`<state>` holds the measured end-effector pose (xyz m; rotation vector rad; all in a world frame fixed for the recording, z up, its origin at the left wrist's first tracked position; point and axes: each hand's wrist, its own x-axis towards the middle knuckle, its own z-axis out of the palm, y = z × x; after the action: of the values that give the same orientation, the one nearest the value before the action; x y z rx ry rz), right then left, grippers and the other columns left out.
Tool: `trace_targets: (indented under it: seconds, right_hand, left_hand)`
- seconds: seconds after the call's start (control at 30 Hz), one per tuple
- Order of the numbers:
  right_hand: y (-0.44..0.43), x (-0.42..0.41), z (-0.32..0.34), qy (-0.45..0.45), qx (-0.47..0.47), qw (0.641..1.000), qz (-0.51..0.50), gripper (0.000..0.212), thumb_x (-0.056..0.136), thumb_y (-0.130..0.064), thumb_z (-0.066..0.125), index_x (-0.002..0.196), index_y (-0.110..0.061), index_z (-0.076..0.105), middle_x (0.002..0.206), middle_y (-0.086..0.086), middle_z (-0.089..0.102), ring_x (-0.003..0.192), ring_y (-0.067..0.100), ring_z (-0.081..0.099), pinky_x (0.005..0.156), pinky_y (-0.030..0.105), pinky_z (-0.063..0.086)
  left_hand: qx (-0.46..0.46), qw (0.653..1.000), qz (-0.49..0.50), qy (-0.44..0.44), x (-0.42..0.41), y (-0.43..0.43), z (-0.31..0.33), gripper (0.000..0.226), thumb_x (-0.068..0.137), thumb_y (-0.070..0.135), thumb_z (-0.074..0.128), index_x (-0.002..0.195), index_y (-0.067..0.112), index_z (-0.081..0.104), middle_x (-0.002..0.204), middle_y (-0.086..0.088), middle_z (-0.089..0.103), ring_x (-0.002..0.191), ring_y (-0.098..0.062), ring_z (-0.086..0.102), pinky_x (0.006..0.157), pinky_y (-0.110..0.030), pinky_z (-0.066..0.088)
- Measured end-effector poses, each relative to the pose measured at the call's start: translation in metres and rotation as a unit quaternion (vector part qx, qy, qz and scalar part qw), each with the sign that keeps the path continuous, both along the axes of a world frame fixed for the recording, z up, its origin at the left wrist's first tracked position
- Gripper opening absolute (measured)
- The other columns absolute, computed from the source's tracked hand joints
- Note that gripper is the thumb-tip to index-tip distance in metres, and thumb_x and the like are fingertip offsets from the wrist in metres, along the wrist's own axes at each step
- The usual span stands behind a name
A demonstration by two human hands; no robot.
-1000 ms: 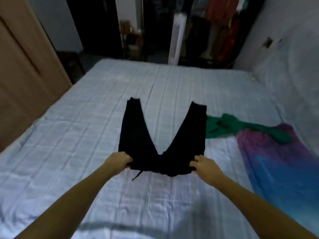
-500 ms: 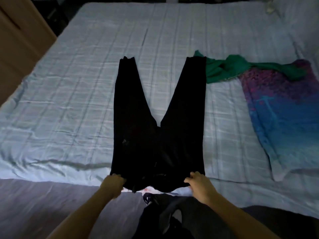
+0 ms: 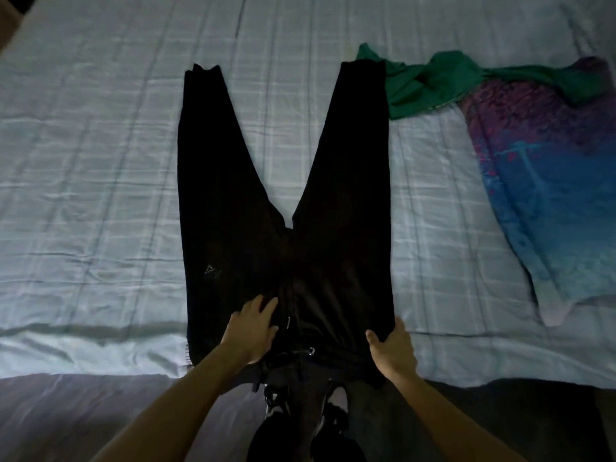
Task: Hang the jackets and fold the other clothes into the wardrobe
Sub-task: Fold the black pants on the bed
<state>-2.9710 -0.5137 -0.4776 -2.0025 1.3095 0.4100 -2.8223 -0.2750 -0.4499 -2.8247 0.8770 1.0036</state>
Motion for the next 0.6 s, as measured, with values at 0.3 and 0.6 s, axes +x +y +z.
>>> trace_targets:
  seconds: [0.3, 0.6]
  right_hand:
    - [0.043, 0.049, 0.043, -0.197, -0.067, 0.957, -0.202, 0.022, 0.083, -0.002, 0.056, 0.098, -0.013, 0.067, 0.087, 0.002, 0.068, 0.082, 0.021, 0.064, 0.078, 0.038, 0.054]
    - [0.240, 0.131, 0.088, -0.114, 0.033, 0.885, 0.451, 0.052, 0.096, -0.033, 0.046, 0.145, -0.021, 0.033, 0.124, 0.009, 0.059, 0.111, 0.028, 0.057, 0.089, 0.038, 0.049]
  left_hand:
    - [0.007, 0.992, -0.126, 0.029, -0.021, 0.037, -0.048, 0.075, 0.088, 0.066, 0.018, 0.148, 0.029, -0.008, 0.150, -0.012, -0.022, 0.141, -0.028, -0.016, 0.115, -0.049, 0.009]
    - [-0.099, 0.943, 0.295, -0.120, 0.018, 0.163, -0.018, 0.076, 0.086, 0.024, 0.065, 0.145, 0.002, 0.024, 0.134, -0.028, 0.042, 0.120, -0.046, 0.043, 0.092, -0.058, 0.040]
